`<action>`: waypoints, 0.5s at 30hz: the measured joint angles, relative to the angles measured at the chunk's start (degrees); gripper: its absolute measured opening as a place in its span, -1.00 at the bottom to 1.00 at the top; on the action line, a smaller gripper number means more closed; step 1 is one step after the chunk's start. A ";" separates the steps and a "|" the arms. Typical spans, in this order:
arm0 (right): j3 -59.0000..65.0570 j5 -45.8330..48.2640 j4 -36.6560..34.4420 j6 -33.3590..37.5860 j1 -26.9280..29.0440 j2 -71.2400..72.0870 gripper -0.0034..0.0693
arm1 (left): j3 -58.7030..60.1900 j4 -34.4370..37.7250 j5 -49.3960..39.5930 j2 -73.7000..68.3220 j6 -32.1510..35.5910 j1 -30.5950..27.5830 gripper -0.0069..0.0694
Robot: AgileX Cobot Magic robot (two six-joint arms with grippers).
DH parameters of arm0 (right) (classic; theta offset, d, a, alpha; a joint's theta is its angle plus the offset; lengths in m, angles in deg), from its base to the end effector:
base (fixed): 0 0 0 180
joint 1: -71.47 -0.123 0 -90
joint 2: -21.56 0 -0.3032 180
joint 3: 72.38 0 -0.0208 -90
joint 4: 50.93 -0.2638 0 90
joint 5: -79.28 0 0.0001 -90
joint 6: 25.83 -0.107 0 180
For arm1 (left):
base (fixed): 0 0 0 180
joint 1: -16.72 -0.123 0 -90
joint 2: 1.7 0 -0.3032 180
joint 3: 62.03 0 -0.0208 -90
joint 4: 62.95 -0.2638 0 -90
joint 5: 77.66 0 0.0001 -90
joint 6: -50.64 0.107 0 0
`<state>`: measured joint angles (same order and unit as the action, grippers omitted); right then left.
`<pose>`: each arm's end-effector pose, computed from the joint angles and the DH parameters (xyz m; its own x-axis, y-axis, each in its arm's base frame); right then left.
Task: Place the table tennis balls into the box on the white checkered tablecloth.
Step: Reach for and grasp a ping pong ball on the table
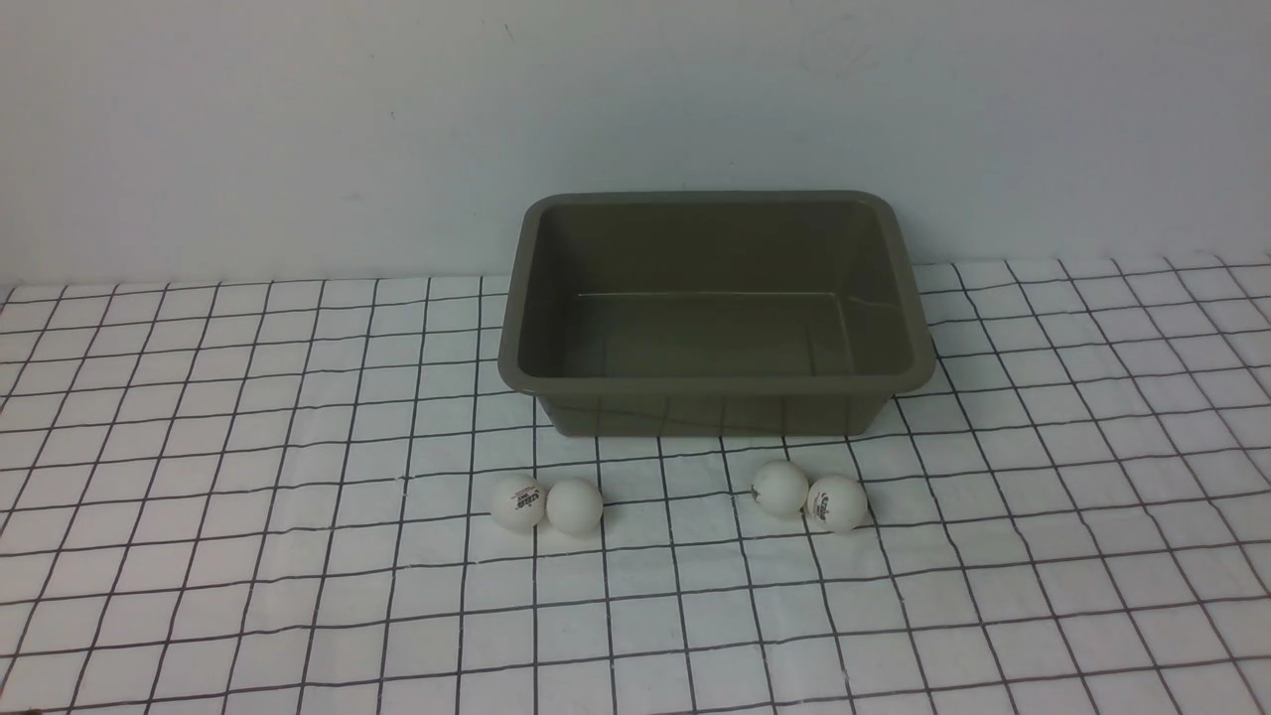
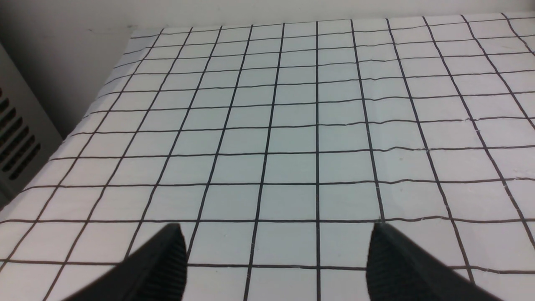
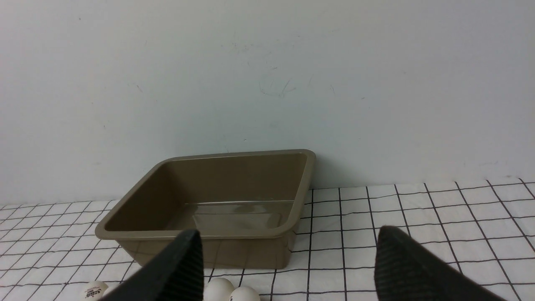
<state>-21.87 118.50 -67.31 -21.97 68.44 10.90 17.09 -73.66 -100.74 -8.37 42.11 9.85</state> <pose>0.0260 0.0205 0.3075 -0.1938 0.1434 -0.9705 -0.2000 0.9627 0.1821 0.0602 0.0151 0.1644 -0.3195 -0.0150 -0.9475 -0.1805 0.9825 0.0453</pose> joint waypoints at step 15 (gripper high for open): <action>0.00 0.09 -0.11 0.24 0.00 0.00 0.46 | 0.20 18.21 18.08 0.00 -13.86 0.00 0.55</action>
<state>-21.87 118.60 -67.42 -21.73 68.44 10.90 17.30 -55.45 -82.66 -8.37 28.25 9.85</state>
